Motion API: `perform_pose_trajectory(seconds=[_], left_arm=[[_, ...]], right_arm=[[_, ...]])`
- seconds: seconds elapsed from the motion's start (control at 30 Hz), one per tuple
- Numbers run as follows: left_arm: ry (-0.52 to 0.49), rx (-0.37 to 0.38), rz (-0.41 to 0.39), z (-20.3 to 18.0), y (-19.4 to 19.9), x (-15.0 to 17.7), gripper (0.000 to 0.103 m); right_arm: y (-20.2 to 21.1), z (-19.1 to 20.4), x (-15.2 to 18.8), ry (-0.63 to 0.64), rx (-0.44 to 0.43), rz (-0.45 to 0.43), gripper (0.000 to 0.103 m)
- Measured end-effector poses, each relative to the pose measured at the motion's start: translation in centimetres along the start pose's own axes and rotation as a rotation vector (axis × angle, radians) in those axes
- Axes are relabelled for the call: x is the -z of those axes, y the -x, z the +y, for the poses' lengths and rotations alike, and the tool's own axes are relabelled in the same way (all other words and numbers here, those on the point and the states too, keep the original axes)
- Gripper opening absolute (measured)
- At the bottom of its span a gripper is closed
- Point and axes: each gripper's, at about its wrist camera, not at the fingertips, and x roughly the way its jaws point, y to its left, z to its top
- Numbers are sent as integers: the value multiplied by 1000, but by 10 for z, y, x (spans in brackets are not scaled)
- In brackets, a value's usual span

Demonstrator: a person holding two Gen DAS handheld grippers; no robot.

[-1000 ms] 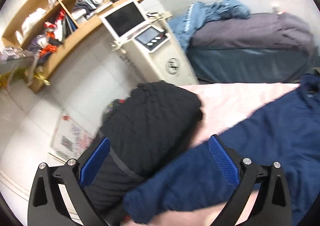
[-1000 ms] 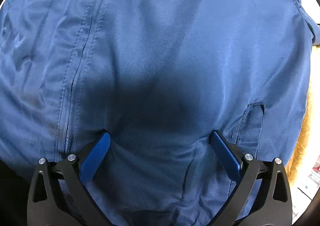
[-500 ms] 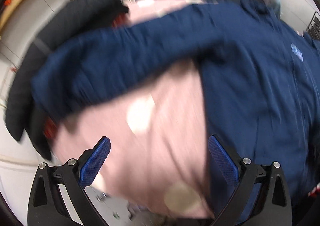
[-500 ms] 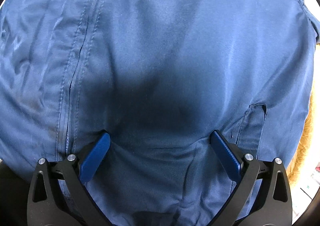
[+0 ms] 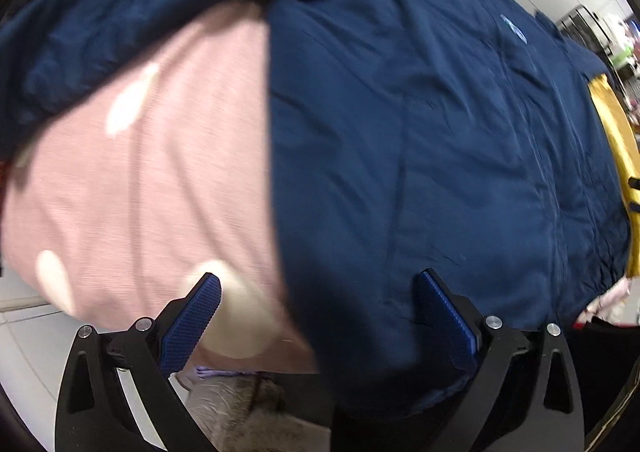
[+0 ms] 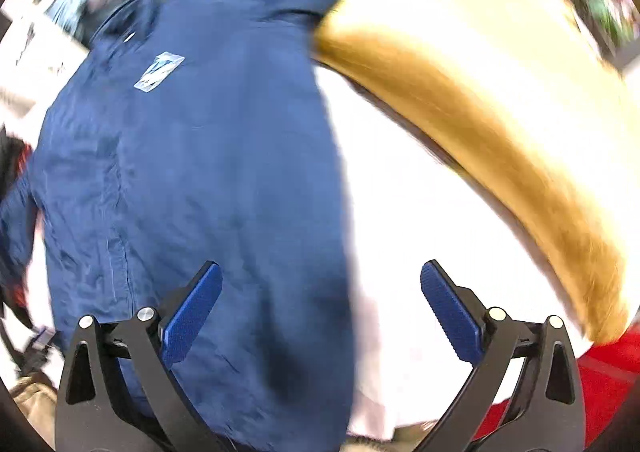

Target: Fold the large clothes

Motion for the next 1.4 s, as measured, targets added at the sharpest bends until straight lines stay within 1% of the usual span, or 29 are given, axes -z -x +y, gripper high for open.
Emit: perform_pose_trajectory(seconds=[0.03, 0.07, 0.13, 0.17, 0.2, 0.23, 0.27, 0.3, 0.33, 0.37, 0.4, 0.47, 0.53, 0.6, 0.63, 0.67, 0.73, 0.77, 0.8, 0.83, 0.87, 0.93, 0.97, 1.03, 1.1, 1.2, 1.23, 1.33, 1.4], left_arm=[[-9, 14, 12, -4, -4, 0, 96], [-20, 27, 27, -8, -9, -1, 94], [-38, 46, 50, -15, -14, -3, 81], [-50, 49, 68, -18, -18, -4, 73], [-64, 55, 78, -21, -19, -6, 59], [-74, 76, 80, -22, -17, -8, 51], [-88, 81, 79, -23, -14, -10, 37], [-112, 83, 79, -24, -7, -12, 30], [-136, 99, 73, -23, 3, -14, 28], [-151, 109, 69, -21, 9, -14, 26], [-178, 109, 69, -19, 17, -15, 26], [-228, 83, 82, -17, 19, -14, 26], [-257, 55, 109, -17, 5, -15, 27], [-219, 15, 147, -17, -20, -14, 40], [-196, -5, 146, -18, -29, -13, 43], [-176, -27, 133, -19, -33, -13, 49], [-139, -75, 121, -18, -32, -14, 66], [-125, -107, 111, -16, -28, -14, 78], [-108, -120, 87, -12, -21, -15, 79], [-90, -130, 68, -8, -13, -16, 79], [-62, -164, 39, 0, -1, -20, 79], [-3, -204, -11, 14, 19, -28, 81], [41, -207, -48, 23, 32, -35, 82], [93, -200, -98, 33, 48, -47, 86], [108, -204, -123, 33, 53, -64, 86], [90, -196, -141, 14, 52, -89, 86], [87, -186, -143, -2, 48, -93, 86], [61, -133, -133, -38, 40, -104, 86], [28, -122, -131, -56, 40, -105, 86]], right_arm=[[-3, -16, 7, -41, -48, 36, 97], [-2, -22, 32, -65, -88, 60, 96], [-14, -31, 58, -95, -183, 139, 95], [-29, -20, 76, -95, -199, 161, 92], [-38, -15, 88, -87, -224, 194, 86], [-43, -12, 95, -81, -240, 211, 80], [-50, -4, 105, -76, -248, 234, 52], [-54, 3, 112, -67, -247, 249, 29], [-54, 13, 117, -53, -244, 235, 28], [-43, 23, 120, -12, -256, 211, 23], [-35, 30, 120, 27, -267, 198, 21], [-16, 43, 119, 122, -212, 178, 20], [-12, 51, 119, 188, -143, 193, 20], [-23, 50, 119, 216, -98, 224, 20], [-31, 49, 119, 211, -80, 238, 20], [-48, 46, 119, 189, -45, 267, 22], [-67, 42, 119, 145, 6, 293, 32], [-70, 40, 118, 127, 12, 291, 40], [-70, 39, 118, 113, 8, 288, 47], [-69, 38, 118, 113, 10, 284, 51], [-64, 37, 117, 123, 20, 271, 56], [-46, 34, 111, 140, 16, 230, 57], [-40, 36, 106, 139, 8, 213, 59], [-20, 32, 93, 131, 5, 152, 61], [1, 28, 70, 118, 21, 60, 67], [17, 18, 33, 76, 32, -33, 68], [19, 17, 25, 66, 37, -49, 68], [19, 4, -16, 0, 46, -111, 68], [22, -7, -42, -60, 28, -150, 68]])
